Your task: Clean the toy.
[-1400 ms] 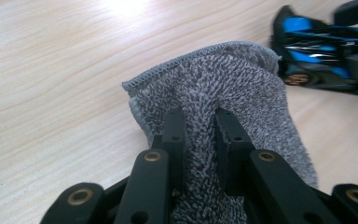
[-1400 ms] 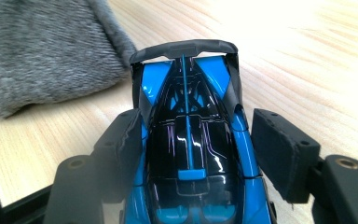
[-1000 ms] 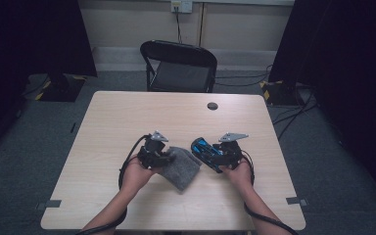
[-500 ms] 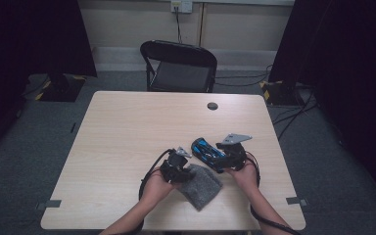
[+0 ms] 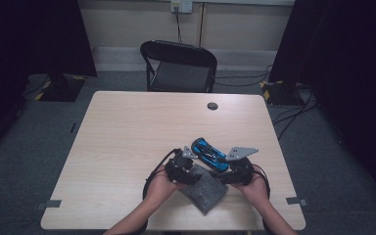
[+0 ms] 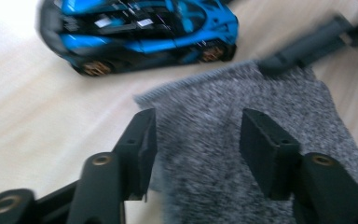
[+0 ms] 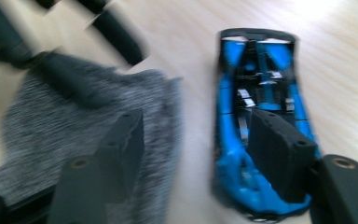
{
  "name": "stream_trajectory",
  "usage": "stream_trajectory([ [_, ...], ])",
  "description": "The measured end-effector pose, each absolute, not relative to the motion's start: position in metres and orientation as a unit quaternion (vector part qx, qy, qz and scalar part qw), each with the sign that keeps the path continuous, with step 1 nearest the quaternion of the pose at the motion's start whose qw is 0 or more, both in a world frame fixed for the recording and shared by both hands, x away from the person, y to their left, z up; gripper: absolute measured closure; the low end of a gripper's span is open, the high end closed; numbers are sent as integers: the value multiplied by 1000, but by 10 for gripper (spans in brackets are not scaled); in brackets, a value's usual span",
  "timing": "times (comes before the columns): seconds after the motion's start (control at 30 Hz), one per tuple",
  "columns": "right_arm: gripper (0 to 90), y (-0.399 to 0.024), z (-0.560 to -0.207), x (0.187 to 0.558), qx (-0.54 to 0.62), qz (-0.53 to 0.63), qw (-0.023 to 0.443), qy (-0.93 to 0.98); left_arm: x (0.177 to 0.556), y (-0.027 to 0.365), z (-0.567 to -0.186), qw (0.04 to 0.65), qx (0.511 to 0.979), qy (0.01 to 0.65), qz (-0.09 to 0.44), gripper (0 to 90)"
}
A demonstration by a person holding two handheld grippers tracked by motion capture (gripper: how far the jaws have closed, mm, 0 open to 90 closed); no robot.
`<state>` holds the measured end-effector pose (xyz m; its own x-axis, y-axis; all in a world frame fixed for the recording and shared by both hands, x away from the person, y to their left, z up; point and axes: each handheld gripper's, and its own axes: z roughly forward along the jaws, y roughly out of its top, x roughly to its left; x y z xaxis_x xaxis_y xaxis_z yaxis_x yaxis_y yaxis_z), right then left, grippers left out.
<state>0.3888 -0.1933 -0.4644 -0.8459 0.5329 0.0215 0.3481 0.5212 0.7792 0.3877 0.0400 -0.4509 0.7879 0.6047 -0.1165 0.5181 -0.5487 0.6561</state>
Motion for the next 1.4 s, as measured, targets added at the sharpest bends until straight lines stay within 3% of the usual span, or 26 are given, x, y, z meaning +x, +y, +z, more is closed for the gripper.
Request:
stream_trajectory([
  [0.5,508,-177,-465,350,210,420,80,879,411,40,-441,370,878,292,87,401],
  [0.93,454,-181,-487,340,233,391,78,887,452,11,-445,373,887,257,88,367],
  [1.4,394,-180,-492,340,239,397,70,883,469,-6,-457,371,894,240,79,338],
])
